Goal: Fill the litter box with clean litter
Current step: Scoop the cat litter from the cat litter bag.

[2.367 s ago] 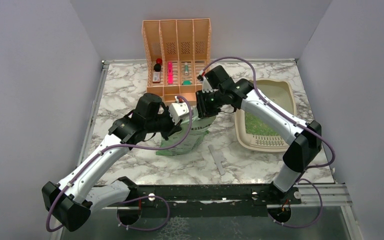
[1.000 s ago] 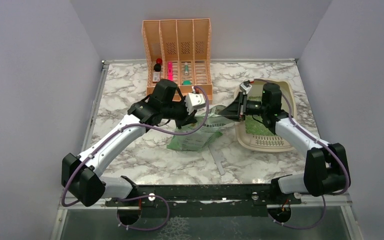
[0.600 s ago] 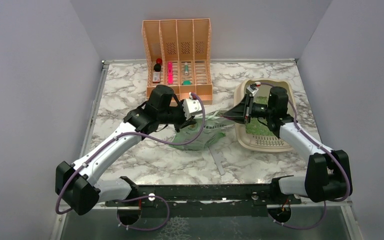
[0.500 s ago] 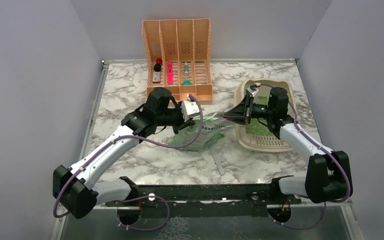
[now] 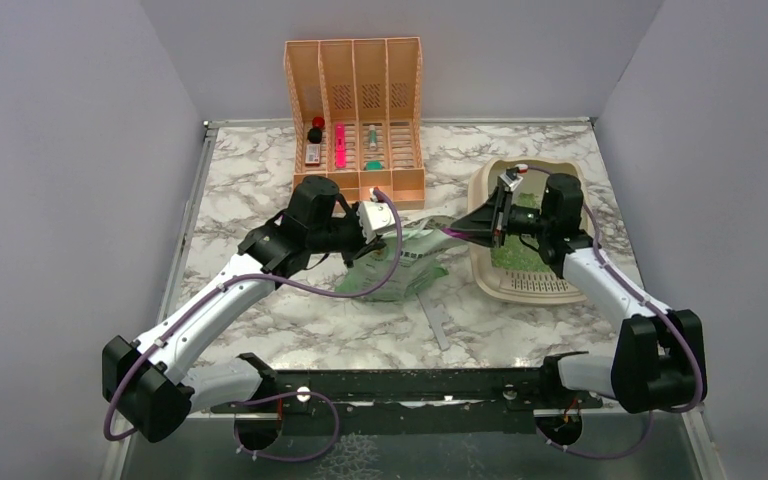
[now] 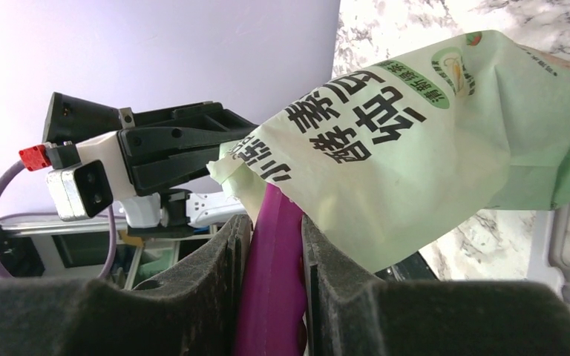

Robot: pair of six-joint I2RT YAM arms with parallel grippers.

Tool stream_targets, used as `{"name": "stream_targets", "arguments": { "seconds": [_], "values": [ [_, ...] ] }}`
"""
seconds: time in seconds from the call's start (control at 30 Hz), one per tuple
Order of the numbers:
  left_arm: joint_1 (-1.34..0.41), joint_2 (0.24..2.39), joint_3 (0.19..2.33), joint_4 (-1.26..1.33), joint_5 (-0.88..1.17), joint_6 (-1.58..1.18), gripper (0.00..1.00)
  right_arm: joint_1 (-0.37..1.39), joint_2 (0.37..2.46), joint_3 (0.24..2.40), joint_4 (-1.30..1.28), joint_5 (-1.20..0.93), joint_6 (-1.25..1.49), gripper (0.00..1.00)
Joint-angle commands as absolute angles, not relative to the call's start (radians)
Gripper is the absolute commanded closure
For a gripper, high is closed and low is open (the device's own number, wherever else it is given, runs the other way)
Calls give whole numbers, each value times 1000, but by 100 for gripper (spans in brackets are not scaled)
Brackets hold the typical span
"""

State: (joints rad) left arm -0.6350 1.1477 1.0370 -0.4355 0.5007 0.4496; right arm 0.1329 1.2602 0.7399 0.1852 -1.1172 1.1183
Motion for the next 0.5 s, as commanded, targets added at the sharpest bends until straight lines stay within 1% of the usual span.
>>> {"name": "stream_targets", "arguments": {
  "seconds": [0.0,0.1,0.17,0.23,0.37,0.43,0.47],
  "values": [
    [-627,1128,1078,-410,490,444,100,189,1279,731,390,-1155,1269,99],
    [-627,1126,1092,-431,471,447,100,98,1247,780,152,-1177,1119,99],
    [-627,1117,1090,-442,457,453,100,34,1228,783,90,-1208,1079,99],
    [-627,1111,1082,-445,449,458,100,21,1227,773,103,-1206,1098,99],
    [-627,1117,1082,-445,455,457,100,110,1246,730,275,-1173,1221,99],
    [-627,1128,1091,-446,461,452,100,113,1246,731,266,-1190,1208,99],
    [-627,1130,1096,-448,463,449,100,90,1237,741,214,-1194,1172,99]
  ]
}}
